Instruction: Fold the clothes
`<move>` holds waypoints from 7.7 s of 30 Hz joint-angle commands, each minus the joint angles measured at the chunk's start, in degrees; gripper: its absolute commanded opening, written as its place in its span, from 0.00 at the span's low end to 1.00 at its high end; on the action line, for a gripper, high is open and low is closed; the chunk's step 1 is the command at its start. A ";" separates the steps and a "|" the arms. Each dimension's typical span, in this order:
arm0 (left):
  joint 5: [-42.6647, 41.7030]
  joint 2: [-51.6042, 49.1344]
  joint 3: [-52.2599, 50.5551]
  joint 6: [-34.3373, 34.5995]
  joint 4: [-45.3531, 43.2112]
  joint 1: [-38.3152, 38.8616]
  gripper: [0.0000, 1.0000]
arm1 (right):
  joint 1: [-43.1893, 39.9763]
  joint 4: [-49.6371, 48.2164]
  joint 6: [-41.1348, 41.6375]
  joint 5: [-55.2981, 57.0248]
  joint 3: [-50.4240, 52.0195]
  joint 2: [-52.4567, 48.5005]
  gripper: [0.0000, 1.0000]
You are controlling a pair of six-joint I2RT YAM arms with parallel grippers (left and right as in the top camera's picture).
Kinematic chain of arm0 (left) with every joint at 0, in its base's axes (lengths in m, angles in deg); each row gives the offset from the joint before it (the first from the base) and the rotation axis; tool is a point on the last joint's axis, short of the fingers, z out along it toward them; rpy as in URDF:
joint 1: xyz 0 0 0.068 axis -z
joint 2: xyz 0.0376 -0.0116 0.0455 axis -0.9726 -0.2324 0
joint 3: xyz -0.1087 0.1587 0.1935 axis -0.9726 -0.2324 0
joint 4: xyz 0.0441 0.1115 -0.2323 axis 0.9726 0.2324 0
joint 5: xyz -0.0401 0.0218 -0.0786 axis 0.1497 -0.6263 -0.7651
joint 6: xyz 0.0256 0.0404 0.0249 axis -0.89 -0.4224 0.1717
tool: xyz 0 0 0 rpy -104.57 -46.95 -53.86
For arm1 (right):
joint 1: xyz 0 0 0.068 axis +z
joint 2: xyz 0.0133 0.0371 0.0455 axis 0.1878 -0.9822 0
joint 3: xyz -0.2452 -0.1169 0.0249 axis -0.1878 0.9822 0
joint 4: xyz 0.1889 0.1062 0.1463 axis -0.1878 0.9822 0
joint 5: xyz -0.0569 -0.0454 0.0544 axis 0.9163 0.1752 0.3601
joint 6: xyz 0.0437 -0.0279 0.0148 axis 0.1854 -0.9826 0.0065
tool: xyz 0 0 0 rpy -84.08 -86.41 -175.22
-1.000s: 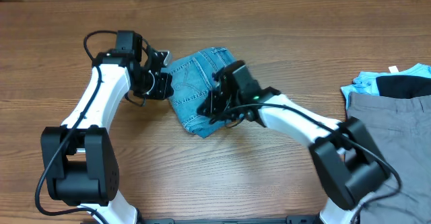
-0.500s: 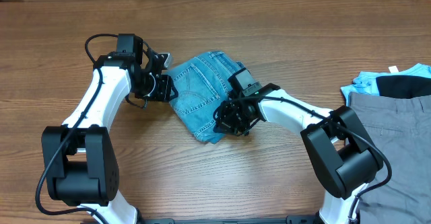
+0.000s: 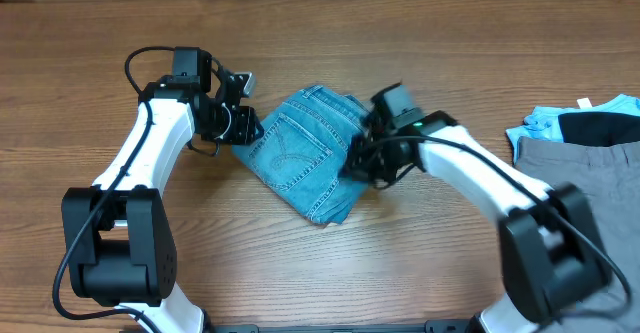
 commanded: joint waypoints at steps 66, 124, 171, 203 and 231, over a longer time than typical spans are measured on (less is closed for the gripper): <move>-0.83 -0.42 2.75 0.07 7.06 -2.93 0.95 | 4.90 12.20 4.85 1.55 -0.17 -7.50 0.04; -1.44 -0.42 2.71 -5.86 14.64 0.68 0.91 | -17.31 4.57 -17.11 -16.37 -8.35 -5.07 0.39; -18.99 -22.05 3.61 -13.09 12.11 8.37 0.09 | -1.81 -0.11 12.04 -3.65 9.35 -7.34 0.04; -10.08 -17.51 29.73 0.76 11.13 -26.23 0.04 | -9.70 13.90 3.43 -5.25 -1.01 8.26 0.04; 7.61 -12.15 44.50 8.20 23.69 -39.21 0.82 | -9.70 15.82 3.21 -2.89 -1.01 8.26 0.04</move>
